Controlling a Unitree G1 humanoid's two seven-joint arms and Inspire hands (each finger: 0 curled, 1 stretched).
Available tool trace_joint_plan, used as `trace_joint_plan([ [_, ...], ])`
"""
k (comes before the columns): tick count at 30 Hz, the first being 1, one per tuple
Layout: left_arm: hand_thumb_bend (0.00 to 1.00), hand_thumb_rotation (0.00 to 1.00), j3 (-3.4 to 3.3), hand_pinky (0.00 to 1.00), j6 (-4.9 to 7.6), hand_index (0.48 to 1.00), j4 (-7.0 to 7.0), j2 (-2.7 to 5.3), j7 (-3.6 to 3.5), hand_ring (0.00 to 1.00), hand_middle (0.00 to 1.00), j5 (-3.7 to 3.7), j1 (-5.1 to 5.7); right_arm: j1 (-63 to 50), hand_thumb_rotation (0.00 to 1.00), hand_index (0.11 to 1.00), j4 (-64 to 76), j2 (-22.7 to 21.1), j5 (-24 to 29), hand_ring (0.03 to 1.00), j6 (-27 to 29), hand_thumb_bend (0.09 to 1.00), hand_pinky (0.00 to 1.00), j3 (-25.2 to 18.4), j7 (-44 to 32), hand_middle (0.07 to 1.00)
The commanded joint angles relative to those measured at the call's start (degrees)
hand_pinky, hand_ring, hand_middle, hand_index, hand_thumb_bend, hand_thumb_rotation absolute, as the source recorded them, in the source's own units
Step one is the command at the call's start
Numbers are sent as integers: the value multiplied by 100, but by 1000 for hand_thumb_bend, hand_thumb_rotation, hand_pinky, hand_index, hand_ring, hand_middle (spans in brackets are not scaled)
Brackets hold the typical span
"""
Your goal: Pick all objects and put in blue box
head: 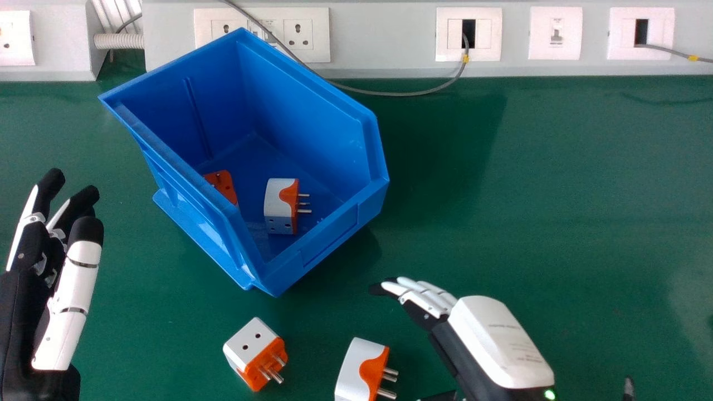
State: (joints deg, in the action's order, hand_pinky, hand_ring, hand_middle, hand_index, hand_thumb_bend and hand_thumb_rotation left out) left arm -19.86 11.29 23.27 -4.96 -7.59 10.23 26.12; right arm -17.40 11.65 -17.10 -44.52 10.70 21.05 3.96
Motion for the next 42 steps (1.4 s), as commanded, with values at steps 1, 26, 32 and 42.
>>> trace_joint_plan([
  [1, 479, 717, -44, 916, 43, 945, 160, -49, 11, 925, 895, 41, -16, 121, 531, 838, 15, 42, -45, 886, 25, 811, 772, 36, 91, 880],
  [26, 513, 726, -101, 886, -355, 935, 401, -68, 83, 919, 893, 193, -76, 555, 528, 848, -479, 145, -87, 878, -528, 815, 764, 468, -438, 884],
  [32, 521, 730, -151, 887, -462, 931, 462, -103, 64, 918, 892, 224, -118, 745, 517, 851, -766, 196, -122, 879, -669, 819, 769, 556, -416, 885],
  [42, 522, 734, -225, 884, -552, 926, 546, -195, 45, 911, 889, 164, -131, 927, 507, 853, -1093, 254, -146, 881, -883, 820, 772, 682, -354, 887],
])
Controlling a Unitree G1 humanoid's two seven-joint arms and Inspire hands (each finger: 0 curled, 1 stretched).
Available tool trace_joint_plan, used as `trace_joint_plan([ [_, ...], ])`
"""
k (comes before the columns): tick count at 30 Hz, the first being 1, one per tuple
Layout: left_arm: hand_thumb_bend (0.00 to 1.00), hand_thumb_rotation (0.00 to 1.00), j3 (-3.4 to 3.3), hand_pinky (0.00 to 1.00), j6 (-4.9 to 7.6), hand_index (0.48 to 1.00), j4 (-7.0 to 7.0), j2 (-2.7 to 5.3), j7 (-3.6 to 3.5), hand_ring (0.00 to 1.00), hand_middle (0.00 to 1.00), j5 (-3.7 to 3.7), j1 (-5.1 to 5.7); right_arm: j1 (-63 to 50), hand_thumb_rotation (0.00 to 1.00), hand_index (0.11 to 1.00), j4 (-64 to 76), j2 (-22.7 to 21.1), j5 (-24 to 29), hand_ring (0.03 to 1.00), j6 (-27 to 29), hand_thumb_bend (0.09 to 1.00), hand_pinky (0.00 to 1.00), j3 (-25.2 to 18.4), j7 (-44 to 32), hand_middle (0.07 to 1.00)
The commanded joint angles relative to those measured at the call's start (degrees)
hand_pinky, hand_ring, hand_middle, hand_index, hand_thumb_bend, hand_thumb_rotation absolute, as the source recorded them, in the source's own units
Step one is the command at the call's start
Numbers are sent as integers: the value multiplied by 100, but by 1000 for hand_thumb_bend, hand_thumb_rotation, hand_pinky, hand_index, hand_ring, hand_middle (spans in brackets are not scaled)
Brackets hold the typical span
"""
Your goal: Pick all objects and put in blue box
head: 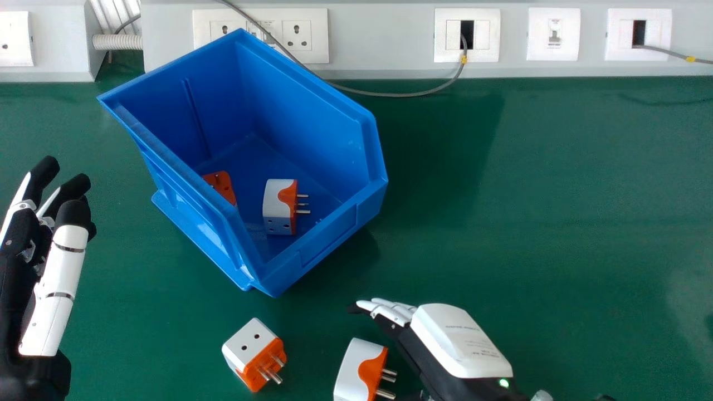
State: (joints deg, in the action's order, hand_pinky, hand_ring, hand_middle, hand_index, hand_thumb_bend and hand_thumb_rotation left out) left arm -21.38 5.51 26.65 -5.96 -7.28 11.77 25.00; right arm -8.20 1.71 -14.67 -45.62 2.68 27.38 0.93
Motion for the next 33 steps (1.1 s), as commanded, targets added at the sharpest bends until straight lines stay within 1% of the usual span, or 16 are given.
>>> trace_joint_plan([
  [1, 522, 735, -82, 884, 8, 926, 217, -107, 12, 910, 889, 14, -18, 17, 506, 853, -107, 11, -32, 882, -91, 819, 773, 57, -45, 888],
  [5, 526, 737, -96, 882, -38, 925, 238, -128, 2, 909, 889, 29, -19, 62, 504, 855, -170, 9, -17, 884, -132, 817, 774, 90, -28, 889],
  [8, 528, 738, -118, 881, -72, 925, 244, -151, 0, 909, 889, 41, -34, 85, 504, 857, -211, 21, -9, 885, -154, 817, 775, 123, -23, 890],
  [13, 533, 739, -148, 875, -67, 924, 228, -173, -19, 909, 888, 79, -44, 141, 504, 861, -315, 28, -58, 890, -226, 816, 784, 182, -19, 894],
  [15, 537, 740, -154, 869, -70, 924, 230, -176, -14, 908, 888, 79, -47, 152, 503, 861, -324, 14, -60, 891, -241, 815, 787, 198, -17, 896],
  [17, 539, 740, -151, 868, -82, 924, 265, -172, 5, 908, 888, 66, -48, 168, 503, 862, -353, -4, -62, 892, -257, 815, 788, 224, -17, 896],
  [21, 545, 739, -141, 861, -76, 921, 287, -161, 19, 908, 884, 42, -47, 184, 493, 861, -384, -35, -49, 892, -269, 815, 789, 256, -17, 896],
  [26, 547, 739, -176, 855, -60, 914, 270, -172, 28, 904, 879, 51, -80, 260, 478, 859, -543, -75, -61, 892, -257, 819, 789, 314, -50, 893],
  [31, 549, 734, -182, 850, -44, 908, 257, -161, 17, 899, 874, 67, -102, 333, 461, 857, -704, -116, -74, 890, -233, 809, 790, 351, -40, 892],
  [33, 551, 732, -173, 850, -60, 907, 294, -154, 29, 898, 873, 50, -101, 351, 454, 859, -743, -129, -79, 890, -238, 808, 790, 364, -55, 893],
])
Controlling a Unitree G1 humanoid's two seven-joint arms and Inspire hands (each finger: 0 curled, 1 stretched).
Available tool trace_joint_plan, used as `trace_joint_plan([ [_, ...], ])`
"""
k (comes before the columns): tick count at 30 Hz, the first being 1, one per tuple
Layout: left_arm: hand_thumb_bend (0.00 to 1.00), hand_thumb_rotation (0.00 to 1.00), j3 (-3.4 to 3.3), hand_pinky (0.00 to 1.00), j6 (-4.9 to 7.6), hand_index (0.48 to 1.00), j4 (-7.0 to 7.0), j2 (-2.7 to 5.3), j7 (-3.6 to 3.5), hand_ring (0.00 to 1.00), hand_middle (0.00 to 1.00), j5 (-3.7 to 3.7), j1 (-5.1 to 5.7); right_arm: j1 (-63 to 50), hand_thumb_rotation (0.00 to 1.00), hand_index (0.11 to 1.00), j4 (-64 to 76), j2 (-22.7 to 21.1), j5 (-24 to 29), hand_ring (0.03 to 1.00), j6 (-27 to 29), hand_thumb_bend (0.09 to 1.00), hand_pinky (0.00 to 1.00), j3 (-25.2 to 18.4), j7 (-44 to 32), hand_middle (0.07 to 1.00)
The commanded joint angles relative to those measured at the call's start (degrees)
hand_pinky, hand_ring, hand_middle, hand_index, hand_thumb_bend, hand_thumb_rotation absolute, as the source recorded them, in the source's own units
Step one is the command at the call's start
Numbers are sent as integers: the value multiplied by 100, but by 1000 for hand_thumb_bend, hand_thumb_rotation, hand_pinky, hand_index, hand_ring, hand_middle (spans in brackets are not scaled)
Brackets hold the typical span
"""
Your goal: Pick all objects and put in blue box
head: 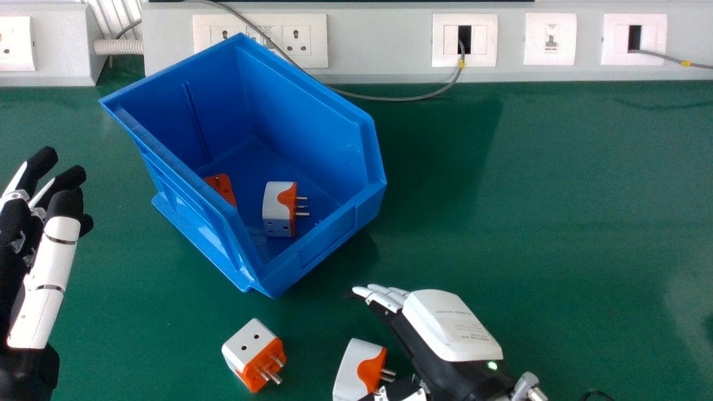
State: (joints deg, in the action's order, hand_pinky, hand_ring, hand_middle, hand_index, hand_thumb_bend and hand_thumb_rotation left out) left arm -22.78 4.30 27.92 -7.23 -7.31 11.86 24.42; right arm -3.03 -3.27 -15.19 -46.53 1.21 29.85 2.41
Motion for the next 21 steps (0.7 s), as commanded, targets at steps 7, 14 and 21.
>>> trace_joint_plan([
  [7, 552, 730, -43, 853, 8, 907, 224, -21, 57, 898, 873, 47, -31, -219, 438, 862, -108, -229, 7, 892, -80, 811, 791, 137, -366, 896],
  [14, 556, 726, -61, 859, -40, 907, 237, -29, 60, 898, 868, 61, -25, -236, 409, 865, 99, -568, -94, 892, 137, 821, 790, 177, -508, 895],
  [21, 559, 724, -67, 862, -112, 906, 300, -31, 88, 897, 866, 22, -20, -193, 401, 855, 257, -957, -263, 881, 446, 829, 778, 208, -541, 883],
])
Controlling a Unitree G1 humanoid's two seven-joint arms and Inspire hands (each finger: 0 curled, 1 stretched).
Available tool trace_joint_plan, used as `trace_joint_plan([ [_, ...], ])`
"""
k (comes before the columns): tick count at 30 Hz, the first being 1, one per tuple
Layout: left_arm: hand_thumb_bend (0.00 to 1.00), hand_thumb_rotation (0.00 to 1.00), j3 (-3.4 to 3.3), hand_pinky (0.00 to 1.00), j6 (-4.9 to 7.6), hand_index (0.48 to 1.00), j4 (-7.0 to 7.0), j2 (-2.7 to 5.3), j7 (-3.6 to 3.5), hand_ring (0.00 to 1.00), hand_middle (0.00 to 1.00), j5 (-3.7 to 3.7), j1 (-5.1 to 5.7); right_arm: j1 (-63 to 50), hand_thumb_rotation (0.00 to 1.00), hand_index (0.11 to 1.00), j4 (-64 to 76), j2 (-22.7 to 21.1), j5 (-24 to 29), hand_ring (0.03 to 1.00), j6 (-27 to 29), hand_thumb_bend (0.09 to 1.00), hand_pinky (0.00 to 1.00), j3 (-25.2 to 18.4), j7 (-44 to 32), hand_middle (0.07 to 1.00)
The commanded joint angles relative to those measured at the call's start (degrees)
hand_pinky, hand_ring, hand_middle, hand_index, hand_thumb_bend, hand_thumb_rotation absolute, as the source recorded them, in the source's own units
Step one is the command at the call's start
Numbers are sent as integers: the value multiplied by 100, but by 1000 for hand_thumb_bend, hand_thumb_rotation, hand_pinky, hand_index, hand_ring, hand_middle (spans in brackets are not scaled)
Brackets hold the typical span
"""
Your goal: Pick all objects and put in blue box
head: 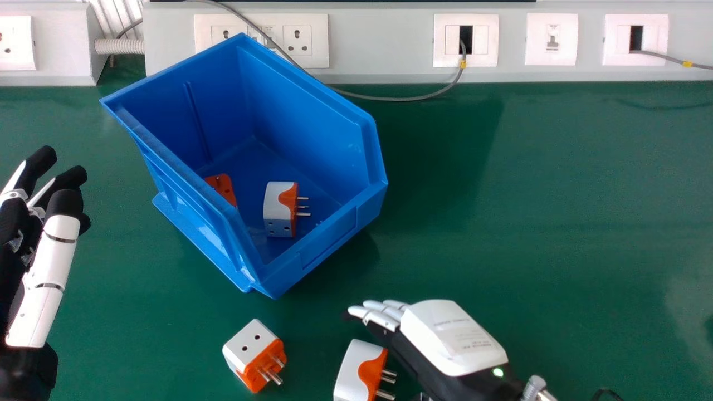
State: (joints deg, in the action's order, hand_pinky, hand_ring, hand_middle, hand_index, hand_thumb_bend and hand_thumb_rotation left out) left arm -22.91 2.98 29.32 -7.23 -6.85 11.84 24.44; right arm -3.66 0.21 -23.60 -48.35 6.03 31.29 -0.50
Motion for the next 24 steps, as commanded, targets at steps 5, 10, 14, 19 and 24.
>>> trace_joint_plan([
  [5, 558, 724, -32, 862, 21, 906, 153, -22, 38, 897, 866, 45, -27, -106, 416, 852, 71, -161, -201, 878, -43, 834, 775, 50, -344, 880],
  [10, 557, 724, -33, 862, 6, 906, 175, -34, 34, 897, 866, 57, -36, -132, 423, 843, 210, -149, -386, 876, -95, 835, 776, 47, -339, 877],
  [14, 557, 725, -58, 862, 16, 904, 160, -36, 45, 896, 864, 44, -31, -102, 421, 838, 157, -62, -511, 874, -113, 833, 778, 84, -277, 876],
  [19, 560, 724, -42, 861, -8, 899, 184, -19, 72, 894, 861, 27, -22, -54, 415, 835, 84, 57, -512, 872, -137, 833, 773, 112, -308, 875],
  [24, 563, 726, -21, 861, 1, 898, 199, -18, 81, 893, 860, 28, -15, 41, 388, 839, 15, 201, -479, 875, -175, 822, 773, 133, -383, 881],
])
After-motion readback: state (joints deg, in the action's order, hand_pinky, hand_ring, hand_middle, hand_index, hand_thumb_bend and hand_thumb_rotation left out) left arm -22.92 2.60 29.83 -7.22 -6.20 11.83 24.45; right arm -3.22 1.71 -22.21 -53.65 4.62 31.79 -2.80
